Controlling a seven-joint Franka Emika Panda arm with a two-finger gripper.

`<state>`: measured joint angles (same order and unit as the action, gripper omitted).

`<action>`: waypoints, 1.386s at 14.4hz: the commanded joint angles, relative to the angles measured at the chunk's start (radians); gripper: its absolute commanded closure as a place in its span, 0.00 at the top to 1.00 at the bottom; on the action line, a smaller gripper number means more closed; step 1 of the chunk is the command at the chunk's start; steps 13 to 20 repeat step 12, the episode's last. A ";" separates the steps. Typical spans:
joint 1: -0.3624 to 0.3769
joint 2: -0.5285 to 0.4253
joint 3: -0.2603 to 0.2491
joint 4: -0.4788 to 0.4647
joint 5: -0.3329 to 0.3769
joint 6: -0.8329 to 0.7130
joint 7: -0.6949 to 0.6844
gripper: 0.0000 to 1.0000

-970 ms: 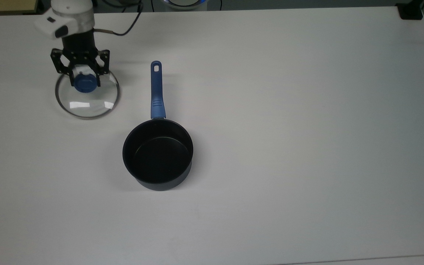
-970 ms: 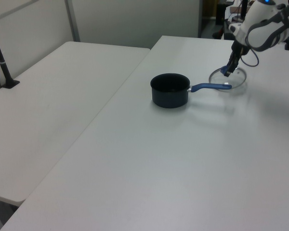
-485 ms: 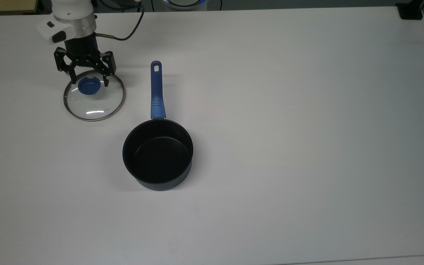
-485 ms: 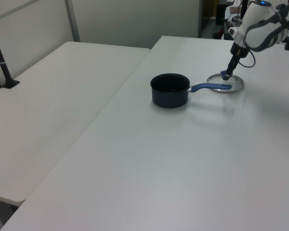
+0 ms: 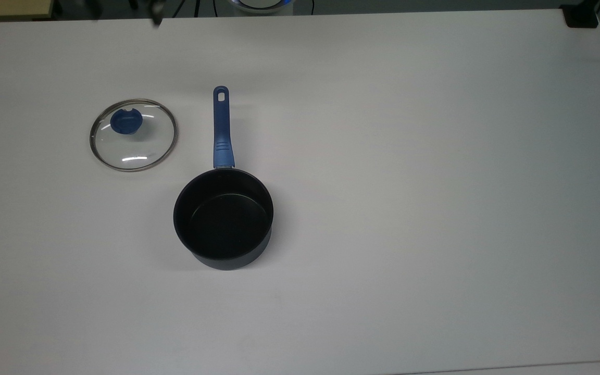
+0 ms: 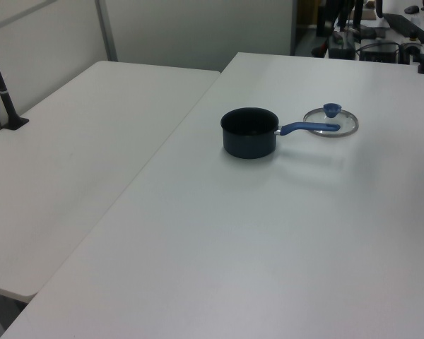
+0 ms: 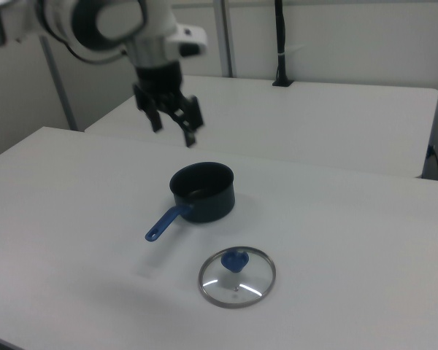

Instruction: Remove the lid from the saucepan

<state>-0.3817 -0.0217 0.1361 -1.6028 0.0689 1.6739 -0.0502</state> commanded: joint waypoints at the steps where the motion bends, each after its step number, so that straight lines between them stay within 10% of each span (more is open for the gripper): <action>1: 0.154 -0.003 -0.022 0.055 0.000 -0.118 0.189 1.00; 5: 0.349 -0.007 -0.185 0.029 -0.020 -0.105 0.210 1.00; 20: 0.346 0.008 -0.187 0.030 -0.043 0.000 0.090 1.00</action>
